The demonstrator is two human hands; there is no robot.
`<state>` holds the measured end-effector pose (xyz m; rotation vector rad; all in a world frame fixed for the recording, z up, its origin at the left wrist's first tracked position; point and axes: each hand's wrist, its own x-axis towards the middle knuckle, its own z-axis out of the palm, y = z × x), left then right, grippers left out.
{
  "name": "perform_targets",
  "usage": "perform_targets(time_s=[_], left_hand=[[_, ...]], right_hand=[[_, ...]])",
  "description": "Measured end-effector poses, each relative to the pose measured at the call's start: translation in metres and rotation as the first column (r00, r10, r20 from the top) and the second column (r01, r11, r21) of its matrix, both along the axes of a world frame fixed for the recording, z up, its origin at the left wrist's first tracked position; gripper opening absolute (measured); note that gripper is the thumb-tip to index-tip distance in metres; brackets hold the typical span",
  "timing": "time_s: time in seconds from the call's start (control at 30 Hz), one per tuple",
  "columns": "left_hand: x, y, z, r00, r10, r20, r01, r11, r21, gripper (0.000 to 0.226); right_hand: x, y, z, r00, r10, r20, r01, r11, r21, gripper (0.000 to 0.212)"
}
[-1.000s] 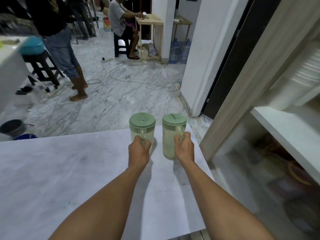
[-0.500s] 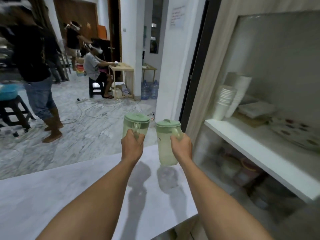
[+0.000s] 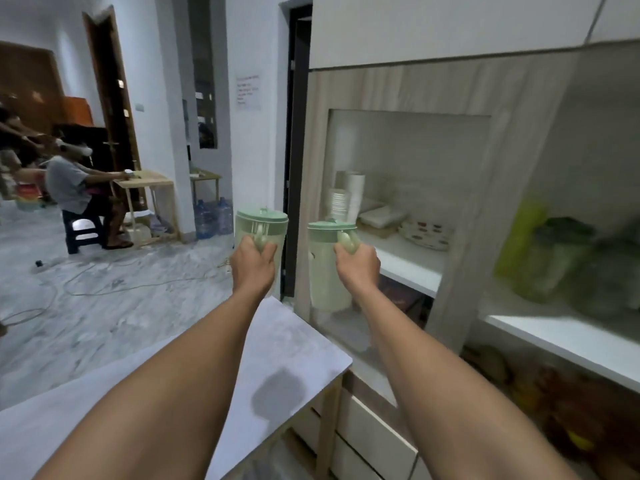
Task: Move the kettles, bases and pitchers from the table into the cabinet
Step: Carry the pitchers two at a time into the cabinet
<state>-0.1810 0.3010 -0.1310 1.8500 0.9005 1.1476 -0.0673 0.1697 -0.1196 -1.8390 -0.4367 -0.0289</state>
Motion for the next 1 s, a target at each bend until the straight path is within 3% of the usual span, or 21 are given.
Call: perform_targets(time_s=[0.47,1.0], left_hand=[[0.007,-0.157,0.056,0.969,-0.242,0.055,0.236,0.967,0.098,0.016],[0.019,-0.378,0.082,0.812,-0.571,0.121,0.559,0.821,0.12,0.02]], right_hand=[[-0.032,-0.187,0.062,0.944,-0.301,0.133,0.286,0.95,0.123,0.021],[-0.076,-0.426,0.086,0.788,-0.604,0.12,0.587,0.796,0.151,0.015]])
